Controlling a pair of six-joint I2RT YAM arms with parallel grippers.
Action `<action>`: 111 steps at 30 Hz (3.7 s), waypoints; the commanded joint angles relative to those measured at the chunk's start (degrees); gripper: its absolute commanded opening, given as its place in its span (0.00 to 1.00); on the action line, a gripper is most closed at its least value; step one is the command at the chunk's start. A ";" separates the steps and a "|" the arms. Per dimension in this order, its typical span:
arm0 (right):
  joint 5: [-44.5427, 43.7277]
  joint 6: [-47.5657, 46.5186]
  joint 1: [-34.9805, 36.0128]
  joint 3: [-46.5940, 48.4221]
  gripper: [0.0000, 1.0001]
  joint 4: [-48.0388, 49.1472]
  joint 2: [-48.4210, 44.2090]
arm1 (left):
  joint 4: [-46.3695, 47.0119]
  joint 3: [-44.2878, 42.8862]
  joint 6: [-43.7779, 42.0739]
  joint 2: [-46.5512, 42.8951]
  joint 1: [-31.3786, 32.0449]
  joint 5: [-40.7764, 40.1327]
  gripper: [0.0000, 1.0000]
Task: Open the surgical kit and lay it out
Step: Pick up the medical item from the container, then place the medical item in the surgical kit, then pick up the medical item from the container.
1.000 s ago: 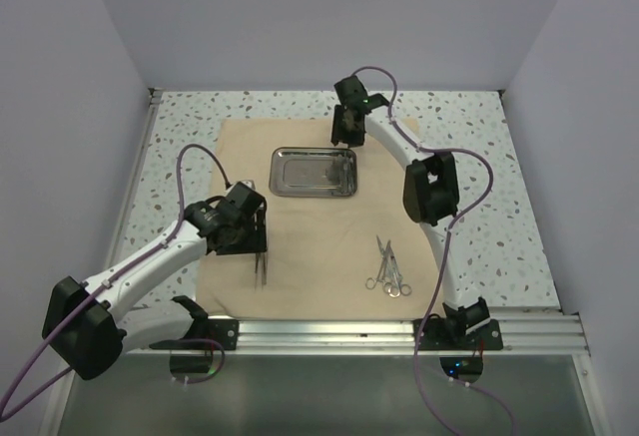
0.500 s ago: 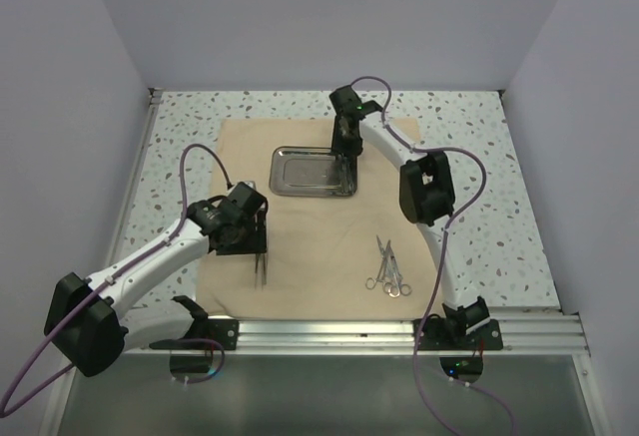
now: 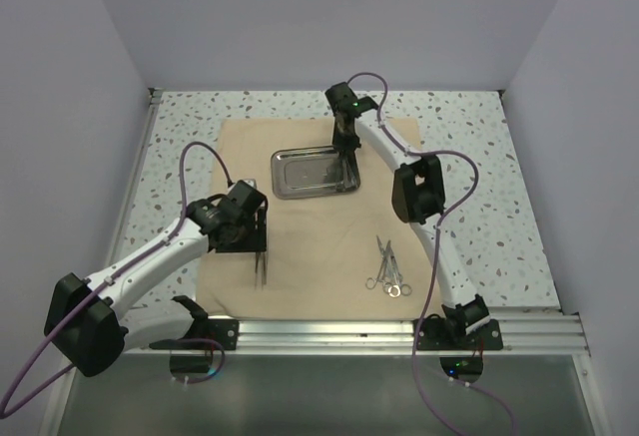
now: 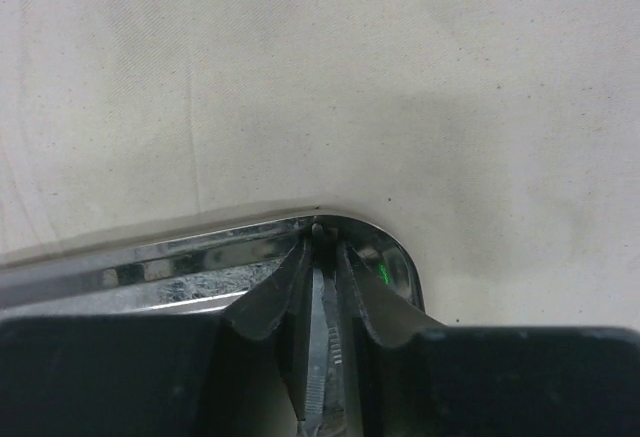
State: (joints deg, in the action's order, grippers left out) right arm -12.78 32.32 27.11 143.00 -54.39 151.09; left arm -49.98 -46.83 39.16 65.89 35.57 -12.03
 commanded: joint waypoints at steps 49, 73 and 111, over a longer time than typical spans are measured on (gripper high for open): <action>13.39 25.07 21.48 -72.33 0.00 23.19 -51.33 | 8.58 -21.02 -11.64 14.52 -13.51 3.07 0.81; -20.44 16.55 20.79 -60.13 0.99 -11.16 -83.58 | 12.71 -48.08 -14.55 46.14 -4.57 6.23 0.71; -17.20 13.56 10.86 -66.53 0.98 -14.52 -88.42 | 7.88 -60.13 -10.51 68.40 6.18 1.22 0.46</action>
State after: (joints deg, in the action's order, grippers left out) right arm -30.24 46.83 38.41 75.68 -69.43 63.59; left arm -39.79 -106.06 27.29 130.76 41.93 -8.71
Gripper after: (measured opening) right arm 0.985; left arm 0.464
